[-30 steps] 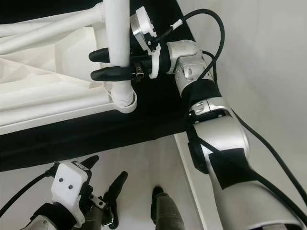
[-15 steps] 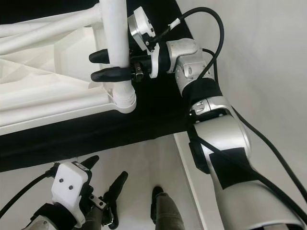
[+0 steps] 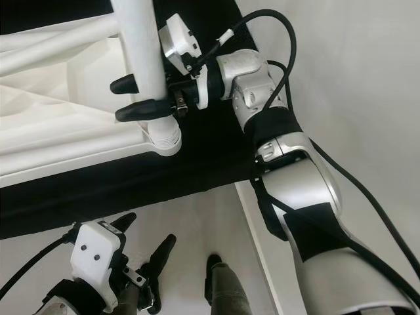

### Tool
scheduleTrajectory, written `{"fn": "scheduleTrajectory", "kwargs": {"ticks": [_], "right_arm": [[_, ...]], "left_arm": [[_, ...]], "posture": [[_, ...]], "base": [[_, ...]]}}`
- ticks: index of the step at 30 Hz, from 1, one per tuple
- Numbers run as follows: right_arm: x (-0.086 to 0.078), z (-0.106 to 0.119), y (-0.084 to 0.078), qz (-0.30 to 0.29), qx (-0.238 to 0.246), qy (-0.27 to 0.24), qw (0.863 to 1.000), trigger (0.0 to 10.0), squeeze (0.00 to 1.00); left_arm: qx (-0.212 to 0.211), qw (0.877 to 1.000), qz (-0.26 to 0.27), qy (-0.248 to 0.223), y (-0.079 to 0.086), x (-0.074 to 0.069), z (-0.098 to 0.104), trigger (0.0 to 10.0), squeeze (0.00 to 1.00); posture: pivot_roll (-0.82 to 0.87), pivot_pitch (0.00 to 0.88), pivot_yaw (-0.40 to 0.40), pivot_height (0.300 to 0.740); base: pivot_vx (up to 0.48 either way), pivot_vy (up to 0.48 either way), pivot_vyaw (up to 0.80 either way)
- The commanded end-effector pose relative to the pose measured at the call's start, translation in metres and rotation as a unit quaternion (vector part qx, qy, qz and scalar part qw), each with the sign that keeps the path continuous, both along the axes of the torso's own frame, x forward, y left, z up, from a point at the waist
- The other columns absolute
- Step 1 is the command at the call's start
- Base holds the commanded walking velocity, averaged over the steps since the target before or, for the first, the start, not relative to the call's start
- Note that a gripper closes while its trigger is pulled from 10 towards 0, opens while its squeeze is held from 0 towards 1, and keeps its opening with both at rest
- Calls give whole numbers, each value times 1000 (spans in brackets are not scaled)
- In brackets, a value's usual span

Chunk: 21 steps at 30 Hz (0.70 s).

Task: Building children table

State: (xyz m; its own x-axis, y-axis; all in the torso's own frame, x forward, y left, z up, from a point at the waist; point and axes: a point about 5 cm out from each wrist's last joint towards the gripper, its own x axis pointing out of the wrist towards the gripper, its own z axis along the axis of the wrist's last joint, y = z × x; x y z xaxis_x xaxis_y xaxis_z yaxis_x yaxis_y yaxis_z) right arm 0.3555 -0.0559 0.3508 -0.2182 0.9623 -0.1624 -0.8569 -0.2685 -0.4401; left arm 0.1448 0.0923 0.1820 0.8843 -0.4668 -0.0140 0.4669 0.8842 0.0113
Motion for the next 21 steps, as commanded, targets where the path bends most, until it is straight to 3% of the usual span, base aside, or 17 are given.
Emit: {"fn": "scheduleTrajectory", "kwargs": {"ticks": [1,13,21], "right_arm": [[1,-28,12,16,-42,55,997,10000,0],[-2,-16,23,40,-4,93,995,10000,0],[-5,-16,28,52,-9,81,995,10000,0]], "left_arm": [[-5,1000,1,15,-1,-6,-1,10000,0],[-25,999,5,31,-5,-18,0,10000,0],[-29,999,9,35,-6,-21,-1,10000,0]], "posture": [[50,458,-35,740],[67,505,-46,740],[77,515,-49,740]], "base": [[0,0,0],[0,0,0],[0,0,0]]}}
